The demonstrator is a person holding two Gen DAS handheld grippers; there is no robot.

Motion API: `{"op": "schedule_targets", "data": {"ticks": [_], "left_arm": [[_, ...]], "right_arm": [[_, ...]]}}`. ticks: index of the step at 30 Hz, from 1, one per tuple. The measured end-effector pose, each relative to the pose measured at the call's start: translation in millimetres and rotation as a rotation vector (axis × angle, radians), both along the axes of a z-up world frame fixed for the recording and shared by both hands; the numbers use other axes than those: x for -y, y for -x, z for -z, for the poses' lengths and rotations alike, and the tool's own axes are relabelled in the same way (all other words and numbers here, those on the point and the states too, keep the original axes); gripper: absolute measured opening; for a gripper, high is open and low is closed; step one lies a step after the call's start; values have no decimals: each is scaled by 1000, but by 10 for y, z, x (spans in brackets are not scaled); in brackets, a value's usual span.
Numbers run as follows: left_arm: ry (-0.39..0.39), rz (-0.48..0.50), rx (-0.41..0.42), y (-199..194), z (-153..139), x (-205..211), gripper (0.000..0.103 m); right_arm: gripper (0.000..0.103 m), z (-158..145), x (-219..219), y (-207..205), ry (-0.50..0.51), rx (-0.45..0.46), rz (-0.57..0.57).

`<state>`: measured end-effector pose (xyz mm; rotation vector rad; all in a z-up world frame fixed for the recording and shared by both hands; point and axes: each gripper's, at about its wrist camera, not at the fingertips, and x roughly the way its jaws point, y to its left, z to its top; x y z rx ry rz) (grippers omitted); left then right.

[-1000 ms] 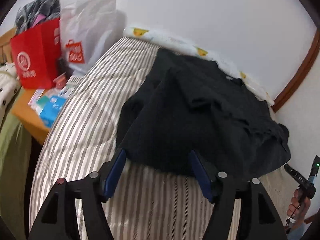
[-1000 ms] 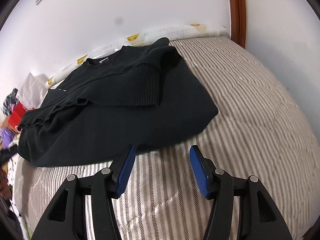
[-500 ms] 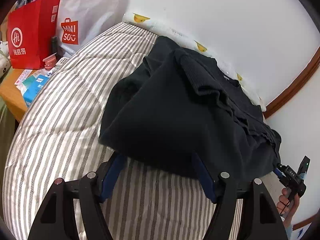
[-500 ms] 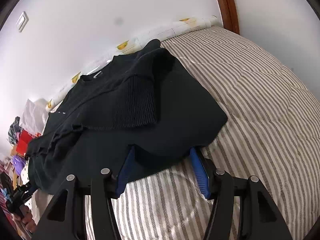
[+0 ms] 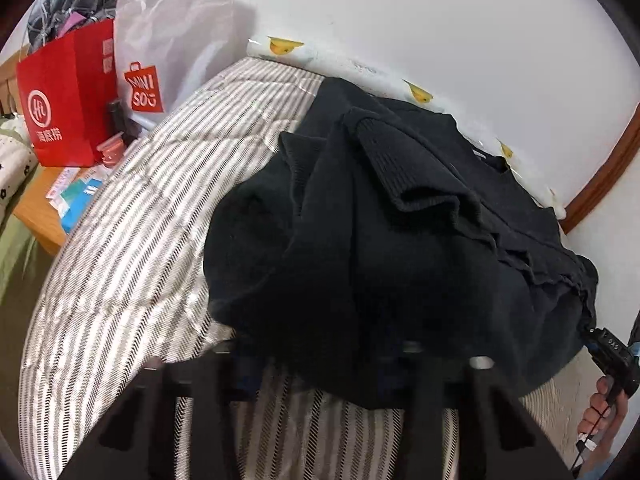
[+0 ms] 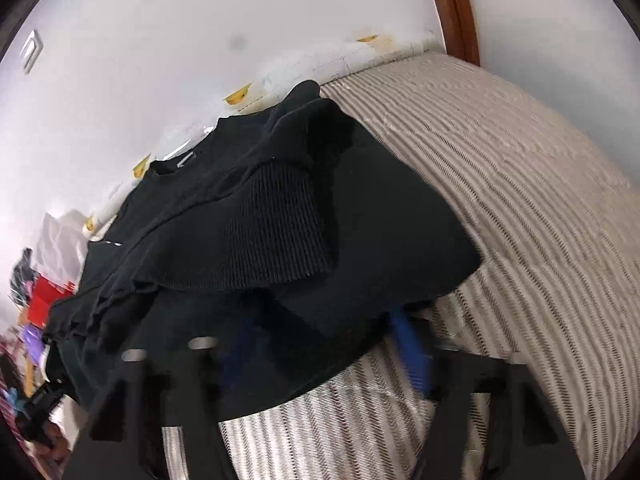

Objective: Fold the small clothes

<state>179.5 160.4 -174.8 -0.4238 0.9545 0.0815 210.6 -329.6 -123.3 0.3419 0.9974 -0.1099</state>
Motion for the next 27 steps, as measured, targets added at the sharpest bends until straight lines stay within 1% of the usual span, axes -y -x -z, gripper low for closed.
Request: {"op": "schedule_targets", "data": {"ticks": [1, 2, 3, 5, 10, 15, 21, 24, 27], "left_arm": [[-3, 14, -4, 13, -14, 8, 13], [-13, 14, 2, 34, -34, 7, 10], [-21, 10, 11, 65, -59, 12, 9], [-28, 7, 15, 114, -87, 30, 8], [-40, 13, 25, 258, -178, 86, 7], [-46, 21, 24, 464, -248, 150, 7], [-42, 26, 15, 780, -301, 185, 7], [-57, 34, 16, 939, -320, 225, 7], [-67, 42, 20, 1070, -332, 250, 7]], "right_arm": [[27, -5, 7, 14, 0, 4, -9], [17, -18, 28, 38, -17, 11, -15], [13, -26, 51, 58, -33, 10, -18], [10, -65, 67, 111, -55, 13, -19], [8, -194, -19, 271, 2, 39, -40], [8, -279, -14, 467, -6, 39, -44], [8, -346, -51, 832, 12, 36, -76], [8, -353, -36, 1015, 12, 38, -80], [8, -372, -63, 1195, 36, 42, -82]]}}
